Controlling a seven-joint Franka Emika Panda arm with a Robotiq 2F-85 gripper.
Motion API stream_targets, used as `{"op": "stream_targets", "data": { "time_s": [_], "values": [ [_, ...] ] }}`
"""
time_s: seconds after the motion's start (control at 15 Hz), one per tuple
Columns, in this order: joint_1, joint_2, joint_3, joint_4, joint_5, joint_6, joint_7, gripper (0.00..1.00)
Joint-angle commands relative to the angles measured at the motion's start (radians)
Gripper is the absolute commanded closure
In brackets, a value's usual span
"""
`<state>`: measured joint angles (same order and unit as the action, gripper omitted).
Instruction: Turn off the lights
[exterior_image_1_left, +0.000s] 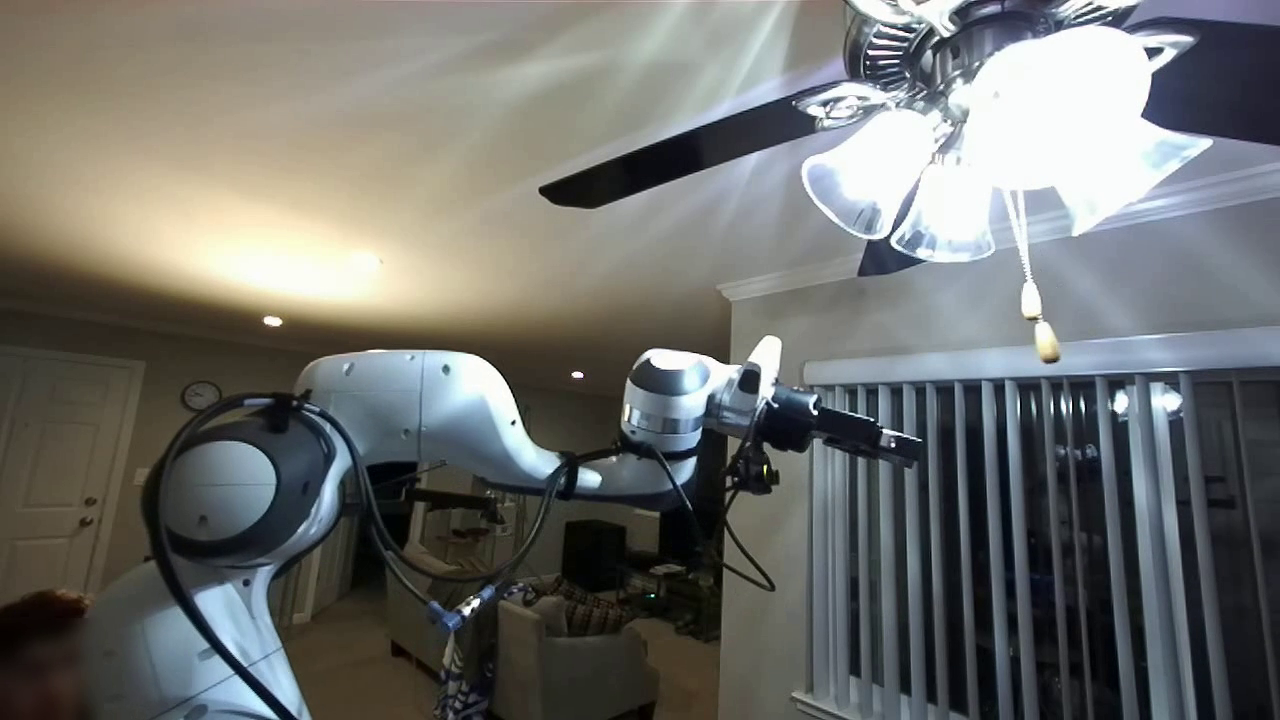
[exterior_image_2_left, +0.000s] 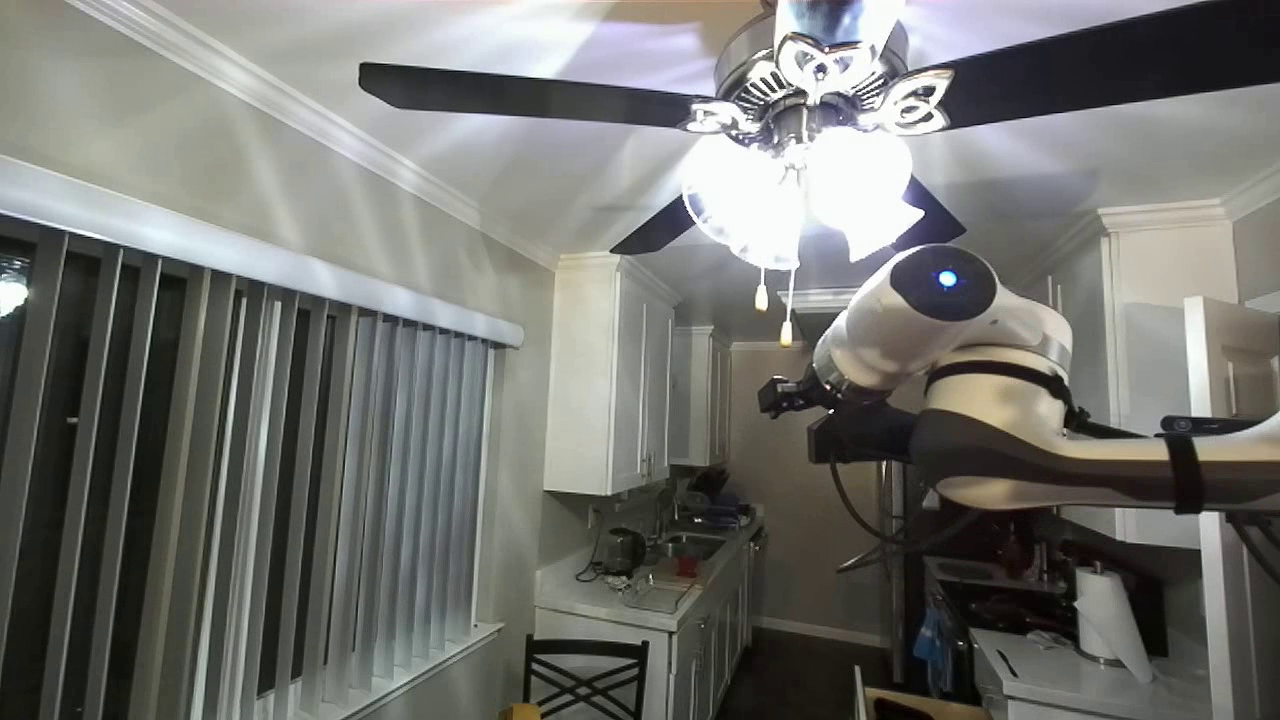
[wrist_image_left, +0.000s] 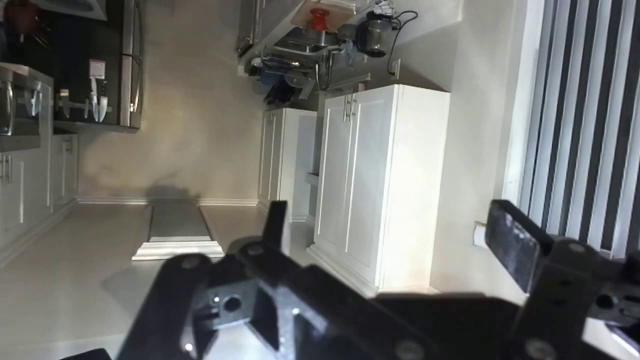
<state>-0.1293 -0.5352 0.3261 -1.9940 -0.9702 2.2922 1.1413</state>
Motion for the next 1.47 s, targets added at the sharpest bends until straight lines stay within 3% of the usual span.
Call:
{"op": "stream_targets", "data": {
  "time_s": [0.0,0.07,0.6,1.0,1.4],
  "values": [
    [0.071,0.044,-0.02,0.08,0.02,-0.116,-0.088,0.0],
    [0.072,0.017,-0.027,0.043,-0.017,-0.084,-0.024,0.0],
    [0.072,0.008,-0.03,0.055,-0.039,-0.09,0.004,0.0],
    [0.031,-0.003,0.001,0.251,-0.288,-0.122,0.172,0.0],
    [0.085,0.094,-0.022,0.382,-0.313,-0.156,0.095,0.0]
  ]
}}
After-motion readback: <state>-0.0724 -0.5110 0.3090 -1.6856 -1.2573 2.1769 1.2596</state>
